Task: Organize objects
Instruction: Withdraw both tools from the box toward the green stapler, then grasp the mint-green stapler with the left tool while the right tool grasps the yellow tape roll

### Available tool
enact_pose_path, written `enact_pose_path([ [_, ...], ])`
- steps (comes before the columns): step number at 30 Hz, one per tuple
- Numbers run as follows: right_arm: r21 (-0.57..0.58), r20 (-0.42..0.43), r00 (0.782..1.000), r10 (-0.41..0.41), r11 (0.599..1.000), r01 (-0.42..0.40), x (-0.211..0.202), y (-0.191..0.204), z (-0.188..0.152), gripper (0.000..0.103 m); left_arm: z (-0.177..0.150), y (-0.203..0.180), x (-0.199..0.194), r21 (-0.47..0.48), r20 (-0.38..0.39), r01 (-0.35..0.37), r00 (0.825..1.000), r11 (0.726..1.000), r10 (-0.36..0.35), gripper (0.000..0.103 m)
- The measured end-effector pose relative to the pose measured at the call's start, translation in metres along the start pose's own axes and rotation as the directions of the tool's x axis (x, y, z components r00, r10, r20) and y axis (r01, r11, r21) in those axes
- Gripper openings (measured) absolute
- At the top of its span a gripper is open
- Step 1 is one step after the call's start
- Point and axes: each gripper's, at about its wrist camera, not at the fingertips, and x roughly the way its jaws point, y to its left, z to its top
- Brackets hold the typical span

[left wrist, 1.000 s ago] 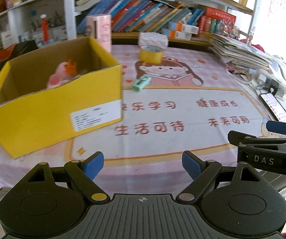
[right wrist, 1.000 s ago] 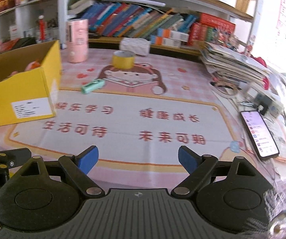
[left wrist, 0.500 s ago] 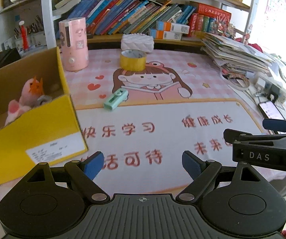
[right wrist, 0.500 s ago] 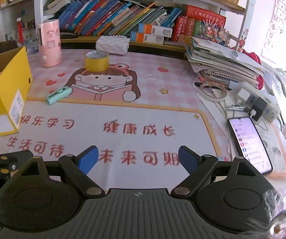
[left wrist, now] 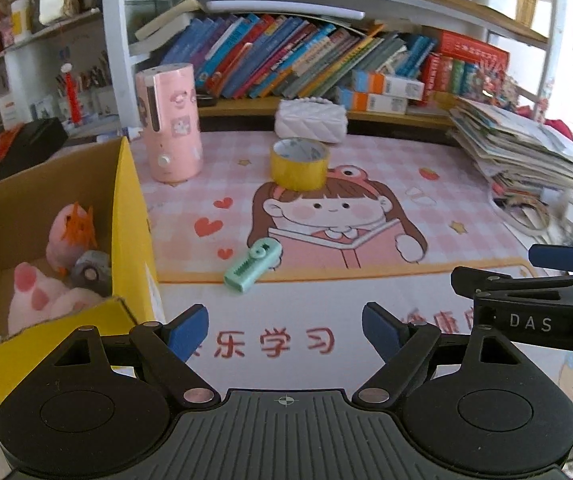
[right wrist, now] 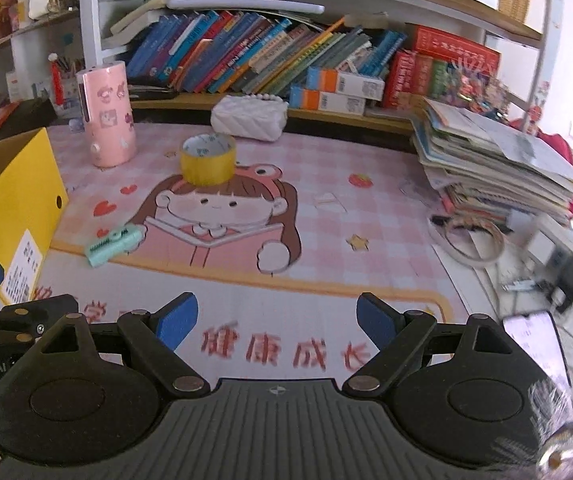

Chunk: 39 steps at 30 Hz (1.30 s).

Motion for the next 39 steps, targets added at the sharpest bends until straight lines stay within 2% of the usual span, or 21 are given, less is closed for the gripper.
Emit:
enact_pose_path([
  [1, -0.003, 0.001, 1.0, 0.011, 1.0, -0.011, 0.004, -0.001, 0.003, 0.085, 0.002, -0.001, 0.003, -0.001, -0.002, -0.004, 1.0, 1.0, 0.004, 0.085],
  [4, -0.016, 0.004, 0.999, 0.043, 0.999, -0.043, 0.015, -0.004, 0.01, 0.084, 0.005, -0.005, 0.012, 0.003, -0.009, -0.021, 1.0, 1.0, 0.021, 0.075],
  [6, -0.026, 0.006, 0.998, 0.058, 0.998, -0.058, 0.022, -0.006, 0.014, 0.084, 0.007, -0.008, 0.018, 0.004, -0.013, -0.037, 0.999, 0.999, 0.037, 0.059],
  [9, -0.036, 0.009, 0.997, 0.077, 0.996, -0.076, 0.032, -0.009, 0.021, 0.08, 0.012, -0.009, 0.029, -0.007, -0.02, -0.057, 0.998, 0.998, 0.056, 0.046],
  [13, -0.035, 0.014, 0.995, 0.094, 0.995, -0.093, 0.045, -0.012, 0.032, 0.079, 0.021, -0.011, 0.046, -0.017, -0.012, -0.101, 0.995, 0.995, 0.101, 0.046],
  [20, -0.046, 0.022, 0.993, 0.118, 0.992, -0.117, 0.067, -0.014, 0.049, 0.079, 0.037, -0.003, 0.087, -0.087, -0.056, -0.161, 0.986, 0.983, 0.157, 0.049],
  [22, -0.051, 0.023, 0.992, 0.125, 0.991, -0.124, 0.073, -0.013, 0.054, 0.079, 0.041, -0.001, 0.098, -0.12, -0.084, -0.187, 0.98, 0.975, 0.178, 0.059],
  [23, -0.054, 0.024, 0.991, 0.128, 0.99, -0.127, 0.075, -0.013, 0.056, 0.079, 0.041, 0.0, 0.103, -0.137, -0.096, -0.207, 0.976, 0.969, 0.195, 0.07],
  [24, -0.055, 0.025, 0.991, 0.131, 0.99, -0.13, 0.078, -0.012, 0.058, 0.079, 0.041, -0.001, 0.107, -0.147, -0.102, -0.221, 0.973, 0.964, 0.207, 0.075],
  [33, -0.072, 0.012, 0.989, 0.144, 0.987, -0.143, 0.097, -0.013, 0.067, 0.079, 0.038, -0.001, 0.135, -0.129, -0.141, -0.229, 0.967, 0.965, 0.211, 0.073],
  [34, -0.073, 0.009, 0.989, 0.144, 0.987, -0.143, 0.098, -0.013, 0.067, 0.079, 0.037, 0.0, 0.137, -0.133, -0.139, -0.226, 0.968, 0.965, 0.207, 0.071],
  [35, -0.074, 0.007, 0.989, 0.146, 0.987, -0.145, 0.1, -0.013, 0.067, 0.079, 0.037, 0.002, 0.137, -0.14, -0.13, -0.207, 0.973, 0.968, 0.189, 0.062],
  [36, -0.075, 0.006, 0.989, 0.147, 0.986, -0.147, 0.102, -0.013, 0.067, 0.079, 0.038, 0.002, 0.136, -0.133, -0.124, -0.196, 0.976, 0.972, 0.18, 0.047],
  [37, -0.075, 0.004, 0.989, 0.15, 0.986, -0.149, 0.103, -0.013, 0.067, 0.079, 0.039, 0.001, 0.135, -0.112, -0.115, -0.177, 0.98, 0.978, 0.164, 0.038],
  [38, -0.076, 0.004, 0.988, 0.152, 0.986, -0.152, 0.104, -0.012, 0.067, 0.079, 0.039, -0.001, 0.134, -0.085, -0.11, -0.157, 0.983, 0.984, 0.147, 0.024],
  [39, -0.076, 0.003, 0.988, 0.155, 0.985, -0.154, 0.106, -0.012, 0.067, 0.079, 0.038, -0.002, 0.134, -0.067, -0.11, -0.147, 0.984, 0.987, 0.139, 0.023],
])
